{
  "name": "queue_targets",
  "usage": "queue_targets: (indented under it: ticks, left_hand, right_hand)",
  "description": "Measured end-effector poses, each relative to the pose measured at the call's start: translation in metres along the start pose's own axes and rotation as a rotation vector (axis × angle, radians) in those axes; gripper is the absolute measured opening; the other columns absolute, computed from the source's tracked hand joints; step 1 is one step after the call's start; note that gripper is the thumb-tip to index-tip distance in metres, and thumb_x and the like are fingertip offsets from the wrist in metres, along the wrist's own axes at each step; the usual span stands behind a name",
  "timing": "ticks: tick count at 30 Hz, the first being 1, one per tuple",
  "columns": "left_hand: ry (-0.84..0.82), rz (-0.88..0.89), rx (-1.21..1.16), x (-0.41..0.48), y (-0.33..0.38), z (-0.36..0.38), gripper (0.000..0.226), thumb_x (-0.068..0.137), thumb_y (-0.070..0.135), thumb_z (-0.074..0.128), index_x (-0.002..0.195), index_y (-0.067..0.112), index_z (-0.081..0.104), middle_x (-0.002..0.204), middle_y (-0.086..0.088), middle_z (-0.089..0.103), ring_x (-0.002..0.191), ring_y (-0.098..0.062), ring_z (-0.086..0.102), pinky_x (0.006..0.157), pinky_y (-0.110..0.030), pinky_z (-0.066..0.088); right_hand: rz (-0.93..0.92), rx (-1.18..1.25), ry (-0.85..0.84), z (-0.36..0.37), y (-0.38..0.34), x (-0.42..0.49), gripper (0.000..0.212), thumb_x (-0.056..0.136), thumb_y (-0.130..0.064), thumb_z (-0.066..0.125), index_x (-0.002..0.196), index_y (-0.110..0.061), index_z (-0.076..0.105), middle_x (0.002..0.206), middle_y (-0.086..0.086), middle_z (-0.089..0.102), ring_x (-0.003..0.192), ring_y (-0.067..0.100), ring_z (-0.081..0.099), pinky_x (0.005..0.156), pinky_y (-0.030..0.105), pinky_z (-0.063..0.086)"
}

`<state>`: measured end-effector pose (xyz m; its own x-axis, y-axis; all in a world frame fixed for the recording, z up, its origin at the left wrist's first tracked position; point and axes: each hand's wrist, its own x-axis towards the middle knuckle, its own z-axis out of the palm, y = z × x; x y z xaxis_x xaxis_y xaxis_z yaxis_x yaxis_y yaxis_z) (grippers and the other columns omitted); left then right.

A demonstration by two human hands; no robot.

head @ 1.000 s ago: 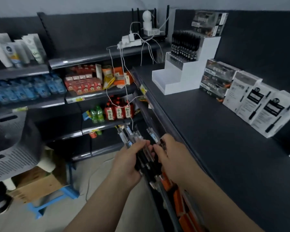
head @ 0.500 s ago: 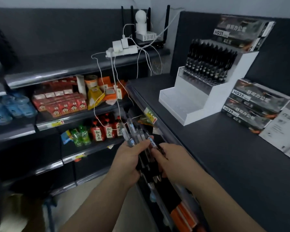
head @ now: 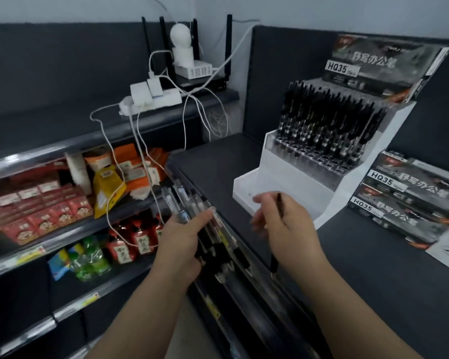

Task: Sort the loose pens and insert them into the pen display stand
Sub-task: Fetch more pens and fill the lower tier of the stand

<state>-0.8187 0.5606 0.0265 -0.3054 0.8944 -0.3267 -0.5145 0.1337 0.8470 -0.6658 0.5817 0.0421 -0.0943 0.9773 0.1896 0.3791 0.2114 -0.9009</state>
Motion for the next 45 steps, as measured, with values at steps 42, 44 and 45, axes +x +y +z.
queue_targets:
  ticks: [42, 44, 45]
  left_hand:
    - [-0.706, -0.178, 0.296, 0.242, 0.063, 0.049, 0.021, 0.079, 0.010, 0.070, 0.099, 0.008, 0.065, 0.078, -0.006, 0.072, 0.070, -0.015, 0.071, 0.058, -0.031, 0.054]
    - [-0.710, -0.178, 0.293, 0.244, 0.062, 0.048, 0.019, 0.079, 0.009, 0.070, 0.098, 0.009, 0.066, 0.078, -0.005, 0.071, 0.072, -0.016, 0.072, 0.062, -0.033, 0.053]
    - [-0.710, -0.179, 0.291, 0.245, 0.063, 0.048, 0.018, 0.079, 0.008, 0.070, 0.096, 0.010, 0.066, 0.079, -0.005, 0.071, 0.072, -0.016, 0.072, 0.063, -0.033, 0.053]
  right_hand:
    - [-0.090, -0.071, 0.857, 0.060, -0.001, 0.149, 0.035, 0.090, -0.013, 0.060, 0.087, -0.048, 0.052, 0.086, -0.004, 0.062, 0.086, 0.012, 0.064, 0.073, 0.015, 0.049]
    - [-0.065, -0.110, 0.871, 0.064, 0.003, 0.153, 0.034, 0.089, -0.011, 0.061, 0.087, -0.044, 0.052, 0.084, -0.007, 0.061, 0.079, 0.003, 0.061, 0.070, 0.008, 0.045]
    - [-0.049, -0.134, 0.867, 0.065, 0.004, 0.155, 0.033, 0.088, -0.011, 0.062, 0.087, -0.043, 0.051, 0.084, -0.008, 0.062, 0.077, 0.001, 0.060, 0.069, 0.007, 0.044]
